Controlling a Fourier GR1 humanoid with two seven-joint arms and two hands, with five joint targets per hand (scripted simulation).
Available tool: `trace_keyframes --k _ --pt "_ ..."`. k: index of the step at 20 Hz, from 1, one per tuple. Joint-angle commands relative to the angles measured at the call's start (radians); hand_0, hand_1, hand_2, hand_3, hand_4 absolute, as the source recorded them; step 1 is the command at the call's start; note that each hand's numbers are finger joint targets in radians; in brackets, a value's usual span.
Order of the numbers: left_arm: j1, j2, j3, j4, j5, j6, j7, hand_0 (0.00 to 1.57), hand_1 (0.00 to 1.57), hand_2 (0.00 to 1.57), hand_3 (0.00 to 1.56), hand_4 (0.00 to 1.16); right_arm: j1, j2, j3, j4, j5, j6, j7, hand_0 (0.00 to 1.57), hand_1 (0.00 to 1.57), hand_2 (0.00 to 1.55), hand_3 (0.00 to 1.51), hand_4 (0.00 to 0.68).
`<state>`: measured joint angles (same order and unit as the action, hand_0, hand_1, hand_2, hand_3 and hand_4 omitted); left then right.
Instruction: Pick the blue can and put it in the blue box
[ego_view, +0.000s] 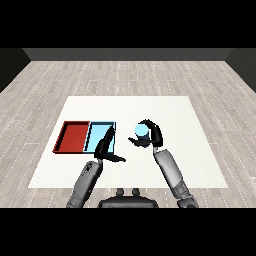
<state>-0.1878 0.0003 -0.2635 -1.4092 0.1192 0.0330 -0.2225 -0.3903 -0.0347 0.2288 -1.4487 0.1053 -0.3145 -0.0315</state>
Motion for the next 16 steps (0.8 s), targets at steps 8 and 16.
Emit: trace_keyframes --k 8,16 --pt "-0.093 0.0 -0.07 0.094 0.084 0.077 0.009 0.0 0.0 0.0 0.0 0.0 0.066 0.023 0.038 -0.105 0.064 0.021 0.033 1.49 1.49 1.47 1.4 0.611" --pt "-0.092 0.0 -0.181 0.13 0.136 0.192 -0.025 0.0 0.0 0.0 0.0 0.0 -0.044 0.035 0.142 -0.015 0.001 -0.095 0.035 1.48 1.48 1.46 1.4 0.605"
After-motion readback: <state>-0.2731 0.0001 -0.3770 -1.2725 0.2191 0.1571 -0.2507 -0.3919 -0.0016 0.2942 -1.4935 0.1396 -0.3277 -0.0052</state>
